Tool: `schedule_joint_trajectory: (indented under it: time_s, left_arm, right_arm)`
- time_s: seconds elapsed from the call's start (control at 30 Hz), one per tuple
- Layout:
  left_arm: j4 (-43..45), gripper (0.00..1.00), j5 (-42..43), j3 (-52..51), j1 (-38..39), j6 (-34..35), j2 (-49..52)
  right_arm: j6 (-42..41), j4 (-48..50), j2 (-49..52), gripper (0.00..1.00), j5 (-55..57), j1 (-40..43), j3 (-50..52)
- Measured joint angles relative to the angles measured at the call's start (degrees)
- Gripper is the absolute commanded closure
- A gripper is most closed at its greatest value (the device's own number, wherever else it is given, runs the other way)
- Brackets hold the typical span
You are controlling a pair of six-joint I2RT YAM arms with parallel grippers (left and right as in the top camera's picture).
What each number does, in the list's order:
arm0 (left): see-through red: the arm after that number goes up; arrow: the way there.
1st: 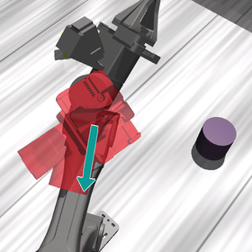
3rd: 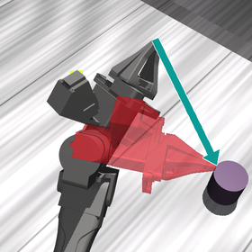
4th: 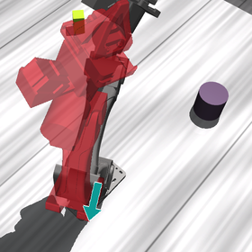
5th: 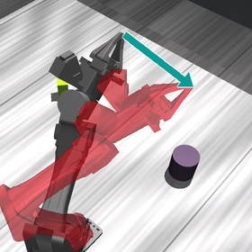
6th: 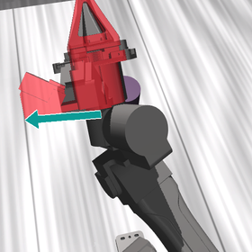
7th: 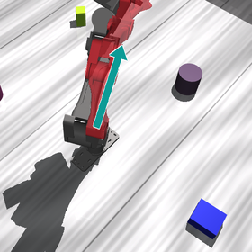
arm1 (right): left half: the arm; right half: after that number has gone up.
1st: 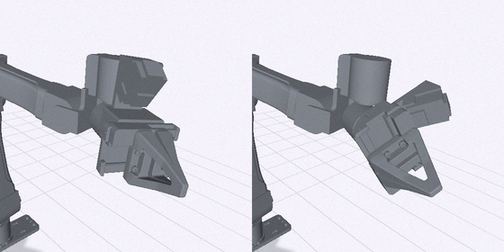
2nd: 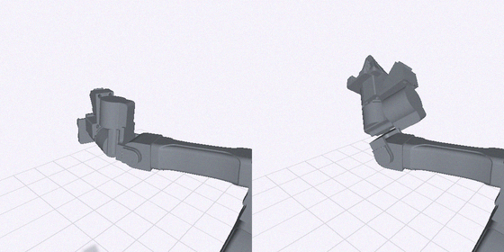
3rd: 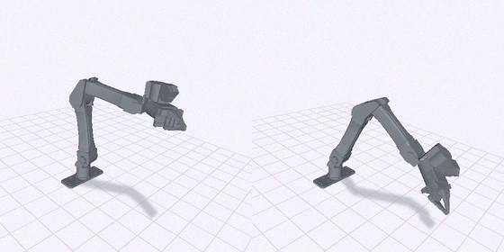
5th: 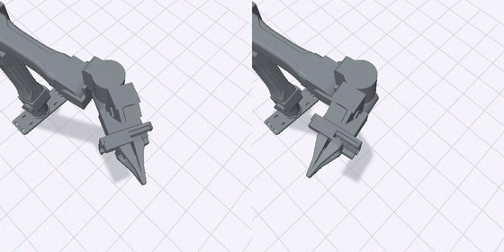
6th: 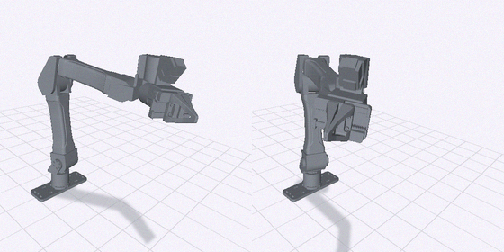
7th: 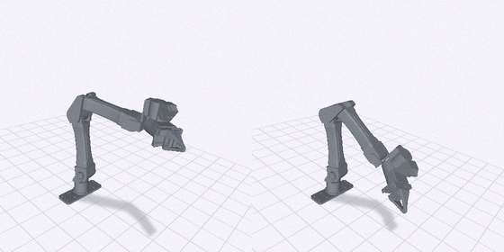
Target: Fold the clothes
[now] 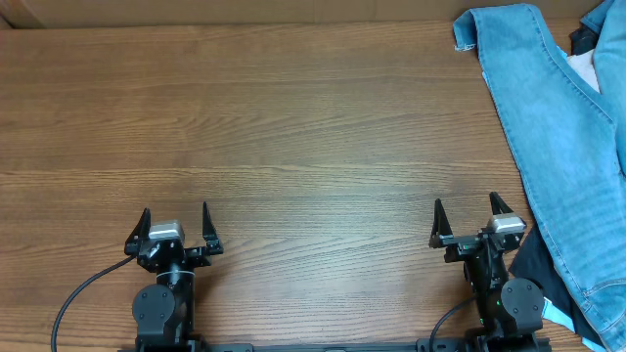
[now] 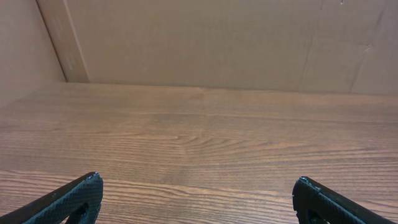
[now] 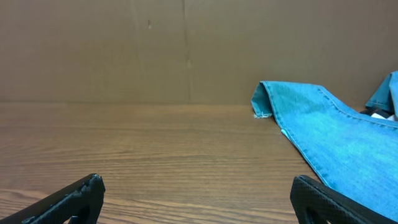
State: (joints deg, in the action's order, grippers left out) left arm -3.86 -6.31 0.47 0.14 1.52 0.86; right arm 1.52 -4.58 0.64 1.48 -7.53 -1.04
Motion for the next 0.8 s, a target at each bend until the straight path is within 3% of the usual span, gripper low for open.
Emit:
schedule_joint_trajectory:
  time_s: [0.27, 0.4, 0.57, 0.8]
  left_arm:
    - [-1.4, 0.0, 0.7, 0.4, 0.0, 1.7, 0.0]
    - [-8.8, 0.0, 1.2, 4.2, 0.0, 2.0, 0.3]
    - [-13.6, 0.0, 1.3, 11.8, 0.0, 3.4, 5.7]
    - [-21.5, 0.0, 1.4, 27.4, 0.0, 6.3, 22.4]
  right_arm:
    - [-2.9, -2.8, 0.0, 0.0, 0.0, 0.0, 0.0]
    - [-5.4, -8.2, 0.6, 0.0, 2.2, 0.0, -2.3]
    - [-8.6, -16.3, 4.8, 0.0, 4.9, 0.0, -11.3]
    - [-11.2, -28.2, 17.2, 0.0, 8.7, 0.0, -29.2]
